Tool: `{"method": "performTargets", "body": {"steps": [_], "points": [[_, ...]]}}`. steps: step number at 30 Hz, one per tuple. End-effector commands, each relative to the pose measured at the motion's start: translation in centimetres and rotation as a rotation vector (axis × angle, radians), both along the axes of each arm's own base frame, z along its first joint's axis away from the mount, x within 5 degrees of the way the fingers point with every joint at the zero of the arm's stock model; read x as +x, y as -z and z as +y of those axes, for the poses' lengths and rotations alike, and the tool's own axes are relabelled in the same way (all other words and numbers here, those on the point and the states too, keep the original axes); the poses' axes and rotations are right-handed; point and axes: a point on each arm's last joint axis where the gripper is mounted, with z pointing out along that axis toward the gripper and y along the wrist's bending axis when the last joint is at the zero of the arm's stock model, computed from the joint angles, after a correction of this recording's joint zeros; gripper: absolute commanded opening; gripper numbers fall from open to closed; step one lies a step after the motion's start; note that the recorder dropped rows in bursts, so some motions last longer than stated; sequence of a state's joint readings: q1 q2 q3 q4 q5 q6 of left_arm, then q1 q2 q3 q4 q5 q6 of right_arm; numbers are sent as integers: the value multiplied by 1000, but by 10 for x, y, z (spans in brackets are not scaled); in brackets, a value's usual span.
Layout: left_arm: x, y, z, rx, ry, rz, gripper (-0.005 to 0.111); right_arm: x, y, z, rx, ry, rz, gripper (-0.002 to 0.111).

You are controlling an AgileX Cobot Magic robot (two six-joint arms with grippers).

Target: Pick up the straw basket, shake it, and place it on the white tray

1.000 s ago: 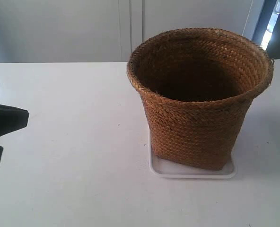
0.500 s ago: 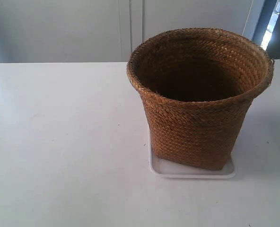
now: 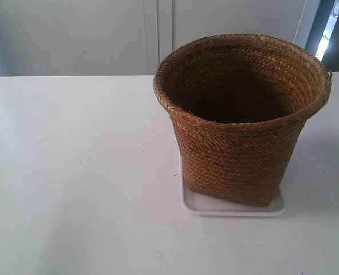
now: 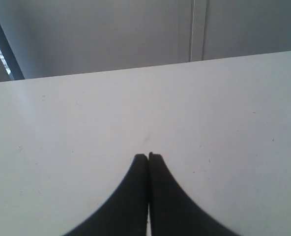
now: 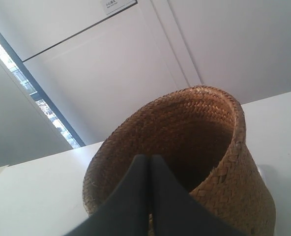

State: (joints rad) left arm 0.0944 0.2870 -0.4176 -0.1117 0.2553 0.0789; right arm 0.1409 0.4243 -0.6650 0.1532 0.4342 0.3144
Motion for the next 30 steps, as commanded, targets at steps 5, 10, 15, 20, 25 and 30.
{"method": "performTargets", "body": {"steps": [5, 10, 15, 20, 25, 30], "points": [[-11, 28, 1, 32, -16, -74, 0, 0, 0, -1, -5, 6, -12, 0], [-12, 42, 2, 35, -33, -135, 0, 0, 0, -1, -5, 6, -12, 0], [-11, 69, 2, 18, -36, -84, 0, 0, 0, -1, -5, 6, -12, 0], [-13, 85, 1, -4, -31, -33, 0, 0, 0, -1, -5, 6, -12, 0], [-17, 97, -1, -3, 3, 35, 0, 0, 0, -1, -5, 6, -12, 0], [-18, 113, -4, 0, 62, 64, 0, 0, 0, -1, -5, 6, -12, 0]]}}
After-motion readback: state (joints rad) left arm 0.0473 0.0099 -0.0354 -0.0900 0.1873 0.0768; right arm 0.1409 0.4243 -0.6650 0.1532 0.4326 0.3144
